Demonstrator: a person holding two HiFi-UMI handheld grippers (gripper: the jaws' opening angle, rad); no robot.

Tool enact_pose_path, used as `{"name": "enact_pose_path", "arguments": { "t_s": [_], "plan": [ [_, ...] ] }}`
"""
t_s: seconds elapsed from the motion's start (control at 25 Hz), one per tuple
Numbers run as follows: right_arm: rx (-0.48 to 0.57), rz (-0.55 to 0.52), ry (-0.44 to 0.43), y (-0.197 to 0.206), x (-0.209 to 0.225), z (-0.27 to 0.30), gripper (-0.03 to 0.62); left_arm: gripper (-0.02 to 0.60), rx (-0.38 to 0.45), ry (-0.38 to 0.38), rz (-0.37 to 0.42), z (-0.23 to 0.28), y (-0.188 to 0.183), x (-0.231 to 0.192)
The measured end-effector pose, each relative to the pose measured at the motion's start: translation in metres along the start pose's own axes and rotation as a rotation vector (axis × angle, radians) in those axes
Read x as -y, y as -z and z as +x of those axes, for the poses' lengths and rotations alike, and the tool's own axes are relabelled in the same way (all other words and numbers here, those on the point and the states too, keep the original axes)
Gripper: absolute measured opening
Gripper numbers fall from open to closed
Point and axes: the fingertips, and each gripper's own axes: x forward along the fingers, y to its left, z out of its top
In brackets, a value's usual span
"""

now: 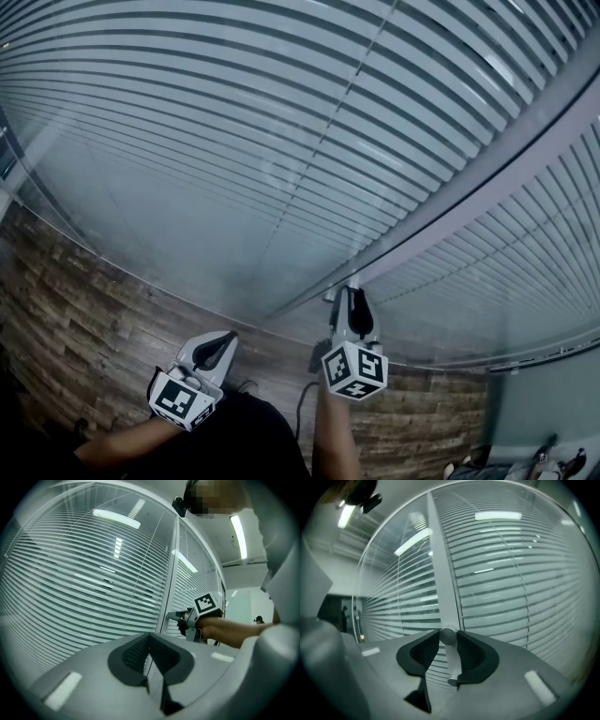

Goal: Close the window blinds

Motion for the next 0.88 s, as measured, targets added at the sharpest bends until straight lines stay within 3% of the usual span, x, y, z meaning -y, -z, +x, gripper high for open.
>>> {"name": "enact_pose_path", "arguments": {
  "t_s": [0.08,0.16,0.32,0.4,0.56,0.6,0.88],
  "plan": [
    [-0.04,-0.234,0.035,0.0,-0.003,0.001,0.124,0.0,0.0,-0.003,0.0,-0.001,0.0,-0.001],
    [-0.068,-0.402,0.058,-0.001,-0.007,0.001,0.125,0.0,-0.001,-0.006,-0.001,-0.002,-0.001,-0.002],
    [-0.09,-0.546,0.067,0.001,-0.012,0.002,0.129,0.0,-0.005,-0.006,-0.005,-0.004,0.002,-0.003],
    [-0.07,-0.434,0.044,-0.001,-0.01,0.0,0.132,0.0,-0.01,-0.004,-0.013,-0.004,0.004,-0.002],
    [0.02,0.217,-0.081,0.004,0.001,-0.004,0.155,0.0,-0.017,-0.001,-0.018,-0.002,0.003,0.0],
    [0.032,0.312,-0.097,0.006,0.002,-0.004,0.152,0.0,-0.017,0.006,-0.015,-0.001,0.003,0.001],
    [0.11,0.572,-0.102,0.005,0.001,-0.008,0.125,0.0,-0.026,0.024,-0.011,-0.004,0.011,0.005]
  ]
}}
